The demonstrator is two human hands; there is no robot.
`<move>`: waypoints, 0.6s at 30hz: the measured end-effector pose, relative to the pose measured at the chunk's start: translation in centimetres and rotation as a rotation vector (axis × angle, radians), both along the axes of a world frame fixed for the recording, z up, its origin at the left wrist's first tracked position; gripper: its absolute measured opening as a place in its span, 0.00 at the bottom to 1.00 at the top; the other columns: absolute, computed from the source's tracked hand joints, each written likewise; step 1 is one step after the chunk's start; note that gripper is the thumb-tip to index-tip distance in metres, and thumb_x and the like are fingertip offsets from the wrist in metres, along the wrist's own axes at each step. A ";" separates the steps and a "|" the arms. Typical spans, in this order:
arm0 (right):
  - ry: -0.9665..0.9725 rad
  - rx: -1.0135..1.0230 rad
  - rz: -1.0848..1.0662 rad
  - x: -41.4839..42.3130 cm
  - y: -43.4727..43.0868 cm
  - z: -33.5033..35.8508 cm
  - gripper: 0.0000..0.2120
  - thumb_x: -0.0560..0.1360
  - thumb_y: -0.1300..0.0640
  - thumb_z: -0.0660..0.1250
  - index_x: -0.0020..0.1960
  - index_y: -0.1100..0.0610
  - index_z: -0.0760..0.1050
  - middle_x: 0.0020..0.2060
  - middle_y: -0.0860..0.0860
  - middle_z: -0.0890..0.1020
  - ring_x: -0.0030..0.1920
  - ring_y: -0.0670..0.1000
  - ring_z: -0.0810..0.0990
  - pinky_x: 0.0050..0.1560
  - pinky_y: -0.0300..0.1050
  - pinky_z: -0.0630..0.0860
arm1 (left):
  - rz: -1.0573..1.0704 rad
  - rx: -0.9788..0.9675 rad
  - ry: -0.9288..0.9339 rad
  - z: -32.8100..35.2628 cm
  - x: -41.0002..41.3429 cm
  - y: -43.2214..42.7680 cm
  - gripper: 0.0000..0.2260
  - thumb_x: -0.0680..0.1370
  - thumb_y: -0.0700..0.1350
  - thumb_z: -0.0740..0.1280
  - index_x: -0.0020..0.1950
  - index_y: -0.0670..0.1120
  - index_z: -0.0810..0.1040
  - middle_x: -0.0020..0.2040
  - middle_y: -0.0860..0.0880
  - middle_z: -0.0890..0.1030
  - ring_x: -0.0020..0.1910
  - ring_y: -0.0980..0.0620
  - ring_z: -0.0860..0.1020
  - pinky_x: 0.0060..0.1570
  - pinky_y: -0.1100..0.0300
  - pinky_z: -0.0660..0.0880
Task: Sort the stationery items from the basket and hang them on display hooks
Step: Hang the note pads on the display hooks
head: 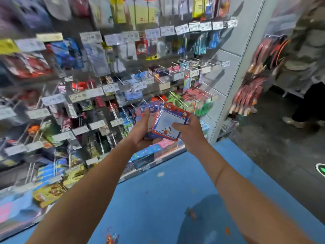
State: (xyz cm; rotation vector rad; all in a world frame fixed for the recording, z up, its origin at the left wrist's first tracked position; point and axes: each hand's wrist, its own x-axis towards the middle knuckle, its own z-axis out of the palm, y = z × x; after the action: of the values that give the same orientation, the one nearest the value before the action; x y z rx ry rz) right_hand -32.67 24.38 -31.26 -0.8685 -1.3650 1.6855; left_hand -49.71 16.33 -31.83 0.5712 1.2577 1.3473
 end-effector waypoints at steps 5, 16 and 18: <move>0.004 0.028 0.142 -7.7 6.4 0.9 0.14 0.76 0.71 0.71 0.53 0.54 0.77 0.46 0.52 0.85 0.46 0.56 0.86 0.46 0.59 0.84 | 0.139 0.039 0.057 0.4 -7.3 3.5 0.25 0.69 0.62 0.75 0.60 0.49 0.85 0.56 0.41 0.86 0.46 0.43 0.87 0.38 0.53 0.83; -0.151 0.157 0.370 -24.8 19.4 1.5 0.21 0.71 0.68 0.78 0.59 0.59 0.73 0.49 0.56 0.86 0.44 0.50 0.87 0.39 0.44 0.83 | 0.247 0.079 0.171 1.1 -22.1 13.4 0.16 0.69 0.48 0.82 0.55 0.49 0.86 0.57 0.40 0.86 0.54 0.38 0.86 0.51 0.39 0.83; -0.119 0.131 0.407 -26.0 21.7 2.1 0.23 0.70 0.62 0.80 0.61 0.60 0.74 0.52 0.59 0.85 0.47 0.54 0.87 0.42 0.48 0.82 | 0.232 0.130 0.178 1.6 -23.0 15.2 0.15 0.71 0.43 0.79 0.57 0.48 0.85 0.59 0.39 0.85 0.56 0.37 0.85 0.54 0.35 0.81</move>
State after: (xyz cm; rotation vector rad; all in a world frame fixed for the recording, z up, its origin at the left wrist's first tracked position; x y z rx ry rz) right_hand -58.63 46.09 -29.12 -0.6538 -1.8069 1.8388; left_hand -72.74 31.54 -30.25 0.6629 1.4212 1.6079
